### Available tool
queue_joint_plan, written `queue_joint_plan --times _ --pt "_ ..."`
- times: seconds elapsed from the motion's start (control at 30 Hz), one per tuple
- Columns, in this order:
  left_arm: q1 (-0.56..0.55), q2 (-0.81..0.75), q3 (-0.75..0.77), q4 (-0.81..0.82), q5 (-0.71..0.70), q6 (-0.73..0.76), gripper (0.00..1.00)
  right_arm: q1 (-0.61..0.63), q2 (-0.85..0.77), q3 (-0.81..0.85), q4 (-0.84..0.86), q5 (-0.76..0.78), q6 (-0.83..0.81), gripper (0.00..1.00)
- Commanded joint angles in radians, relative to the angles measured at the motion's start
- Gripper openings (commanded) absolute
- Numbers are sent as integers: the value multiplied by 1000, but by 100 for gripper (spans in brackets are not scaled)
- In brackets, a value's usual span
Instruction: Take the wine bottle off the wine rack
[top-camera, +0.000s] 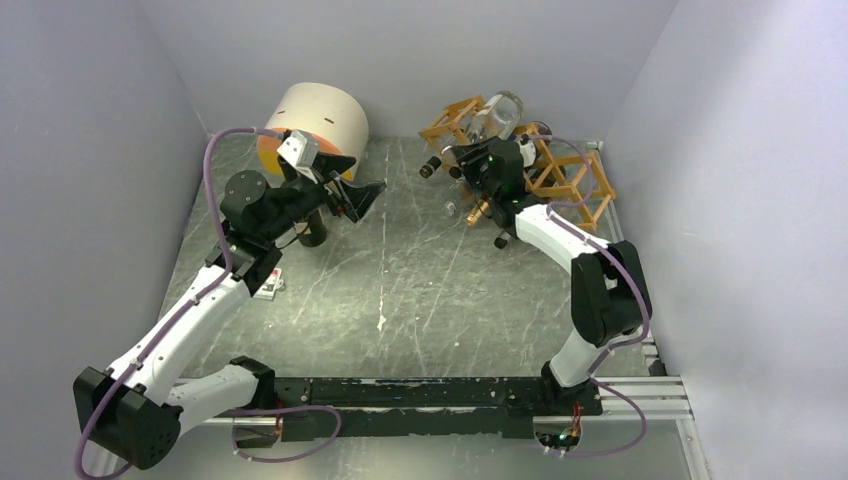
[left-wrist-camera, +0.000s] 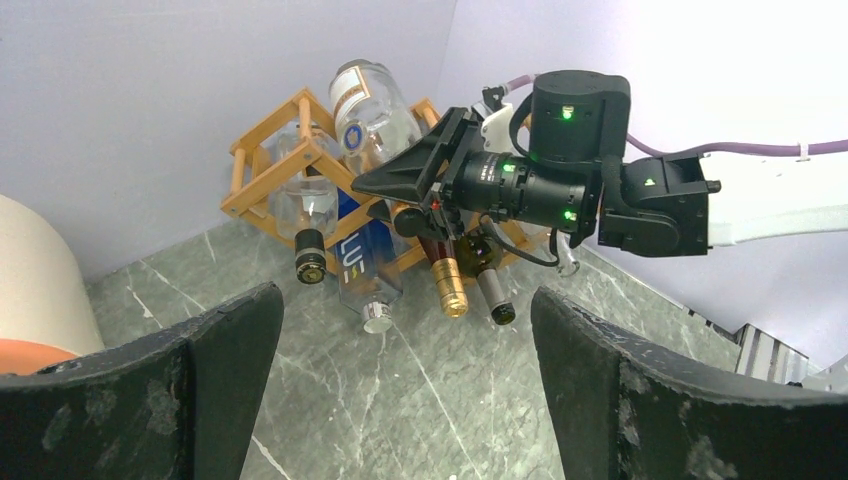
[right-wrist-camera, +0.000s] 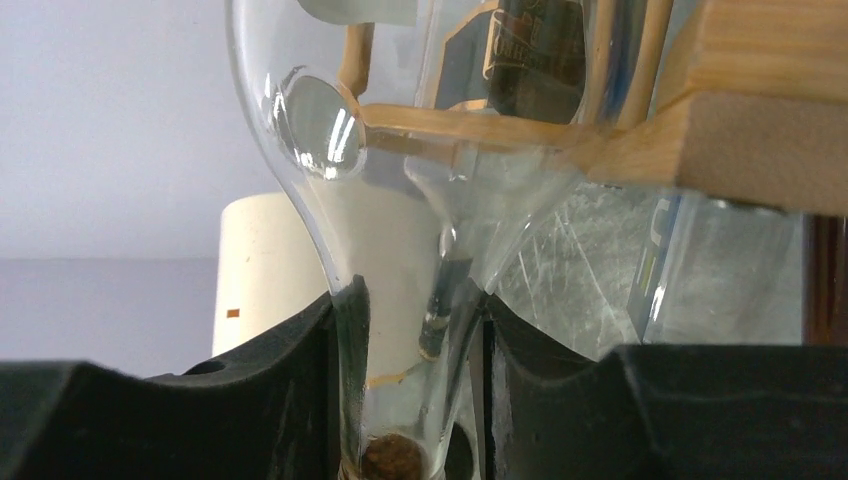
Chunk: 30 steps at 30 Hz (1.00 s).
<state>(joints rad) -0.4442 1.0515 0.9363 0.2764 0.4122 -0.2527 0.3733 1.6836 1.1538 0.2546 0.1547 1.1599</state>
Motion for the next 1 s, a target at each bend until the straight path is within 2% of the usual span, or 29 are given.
queue_joint_plan --times 0.0,0.07,0.53,0.97 --pt "-7 2 21 35 11 -2 97 4 -98 -47 138 -25 -10 6" --pt "-7 5 20 37 16 -4 97 4 -120 -62 158 -36 -8 0" --pt "-6 26 19 40 25 -10 95 -12 -215 -220 376 -143 64 0" --pt "-7 34 22 34 24 -2 96 -56 -265 -287 502 -220 188 0"
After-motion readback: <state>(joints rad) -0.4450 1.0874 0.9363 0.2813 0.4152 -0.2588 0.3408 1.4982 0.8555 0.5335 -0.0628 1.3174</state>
